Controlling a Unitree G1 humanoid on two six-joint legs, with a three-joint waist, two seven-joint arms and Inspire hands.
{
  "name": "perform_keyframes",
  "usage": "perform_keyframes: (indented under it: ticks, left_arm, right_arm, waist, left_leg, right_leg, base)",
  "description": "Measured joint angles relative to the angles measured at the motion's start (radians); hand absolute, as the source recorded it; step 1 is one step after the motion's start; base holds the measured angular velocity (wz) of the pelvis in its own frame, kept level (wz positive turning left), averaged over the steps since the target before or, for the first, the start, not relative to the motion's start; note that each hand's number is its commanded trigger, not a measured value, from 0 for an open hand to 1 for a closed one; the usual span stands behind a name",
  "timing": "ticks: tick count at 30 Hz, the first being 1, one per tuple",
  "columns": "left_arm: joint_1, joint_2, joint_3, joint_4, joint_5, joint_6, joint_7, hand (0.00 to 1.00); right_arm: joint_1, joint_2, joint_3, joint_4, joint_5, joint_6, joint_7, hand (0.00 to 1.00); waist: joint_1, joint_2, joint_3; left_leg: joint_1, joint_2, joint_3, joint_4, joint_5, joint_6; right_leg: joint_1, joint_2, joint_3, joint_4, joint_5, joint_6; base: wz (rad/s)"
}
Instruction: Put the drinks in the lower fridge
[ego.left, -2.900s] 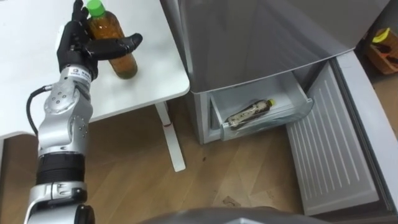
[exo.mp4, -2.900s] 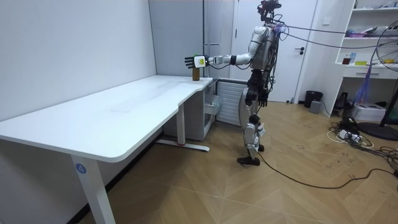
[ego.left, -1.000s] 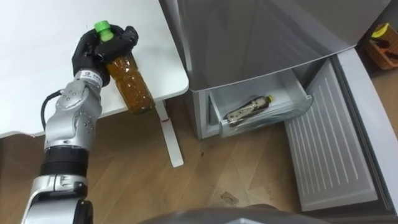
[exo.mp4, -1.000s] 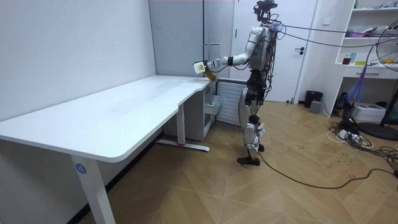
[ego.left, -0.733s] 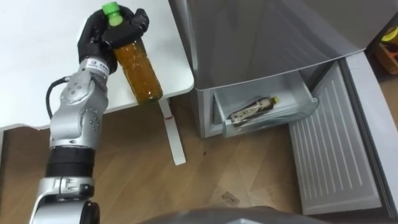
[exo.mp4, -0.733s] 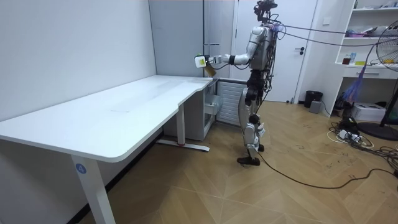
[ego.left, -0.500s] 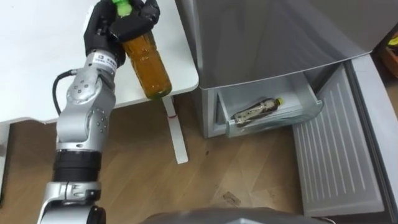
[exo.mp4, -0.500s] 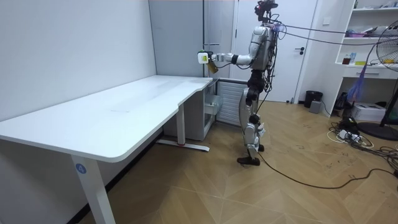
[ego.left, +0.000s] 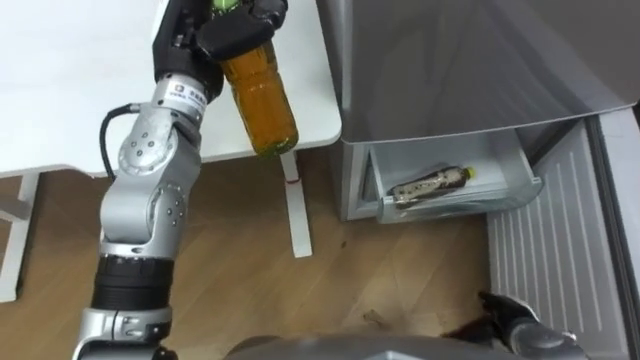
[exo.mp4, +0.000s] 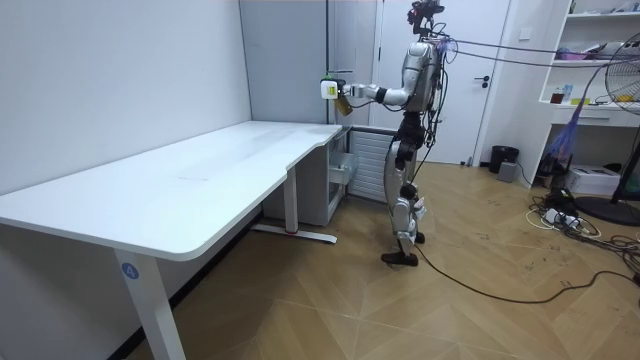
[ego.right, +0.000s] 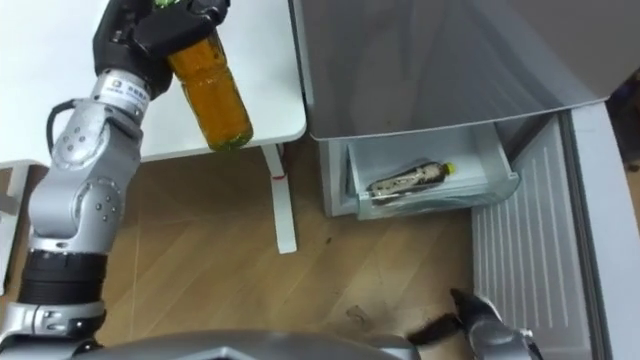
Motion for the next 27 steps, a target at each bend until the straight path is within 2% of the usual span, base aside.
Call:
perform_keyframes:
  ticks: [2,5,10,12,15,17,19,23,27]
  left_arm:
    - [0.005,0.0,-0.026,-0.003,0.0,-0.008,-0.012,1.0]
    - [0.008,-0.002,-0.033,-0.003,0.001,-0.015,-0.031,1.0]
    - [0.05,-0.002,-0.04,-0.024,0.003,-0.056,-0.032,1.0]
    - [0.067,-0.002,-0.046,-0.024,0.003,-0.057,-0.036,1.0]
    - [0.124,-0.001,-0.05,-0.024,0.002,-0.058,-0.059,1.0]
    - [0.167,0.0,-0.052,-0.022,0.002,-0.058,-0.073,1.0]
    - [0.185,0.001,-0.052,-0.022,0.003,-0.058,-0.077,1.0]
    - [0.193,0.003,-0.054,-0.023,0.004,-0.058,-0.077,1.0]
    - [0.192,0.001,-0.071,-0.022,0.006,-0.061,-0.079,1.0]
  right_arm:
    - [-0.025,0.031,0.038,-0.007,0.019,-0.031,0.034,0.0]
    - [-0.041,0.055,0.07,-0.008,0.032,-0.045,0.079,0.0]
    - [-0.041,0.05,0.097,-0.051,0.04,-0.037,0.141,0.0]
    - [-0.042,0.045,0.111,-0.095,0.04,-0.038,0.165,0.0]
    - [-0.042,0.048,0.121,-0.169,0.042,-0.039,0.213,0.0]
    - [-0.044,0.052,0.144,-0.221,0.063,-0.039,0.245,0.0]
    - [-0.044,0.058,0.149,-0.252,0.068,-0.038,0.27,0.0]
    - [-0.043,0.058,0.157,-0.341,0.115,-0.027,0.311,0.0]
    - [-0.046,0.049,0.177,-0.434,0.246,-0.033,0.35,0.0]
  waist:
    - [0.003,0.001,-0.0003]
    - [0.003,0.001,-0.0008]
    - [0.011,0.005,-0.0025]
    - [0.02,0.006,-0.0032]
    - [0.033,0.004,-0.0018]
    - [0.035,-0.006,0.0021]
    - [0.041,-0.011,0.0052]
    - [0.047,-0.013,0.0051]
    - [0.052,-0.019,0.006]
  left_leg:
    - [0.006,0.0,-0.005,0.0,0.0,0.0]
    - [0.003,-0.002,-0.021,0.004,0.0,0.0]
    - [-0.036,-0.002,-0.045,0.032,0.0,0.0]
    - [-0.037,-0.002,-0.045,0.033,0.0,0.0]
    - [-0.025,-0.003,-0.044,0.033,0.0,0.0]
    - [-0.024,-0.003,-0.046,0.034,0.0,0.0]
    - [-0.03,-0.003,-0.05,0.035,0.0,0.0]
    - [-0.059,-0.005,-0.074,0.048,-0.001,0.0]
    - [-0.06,-0.006,-0.089,0.052,0.0,-0.001]
  right_leg:
    - [0.009,-0.001,-0.009,0.0,0.0,0.0]
    - [0.017,-0.002,-0.025,0.001,0.0,0.0]
    - [0.003,-0.001,-0.051,0.004,0.0,0.0]
    - [0.002,-0.001,-0.051,0.004,0.0,0.0]
    - [0.013,-0.002,-0.05,0.004,0.0,0.0]
    - [0.017,-0.002,-0.056,0.004,0.0,0.0]
    - [0.016,-0.002,-0.063,0.004,0.0,0.0]
    - [0.013,-0.001,-0.079,0.004,0.0,0.0]
    - [0.016,0.0,-0.097,0.004,0.0,0.0]
  base:
    - [0.11]
    - [0.17]
    - [0.16]
    - [-0.02]
    - [0.02]
    - [0.05]
    - [0.11]
    - [0.17]
    - [0.12]
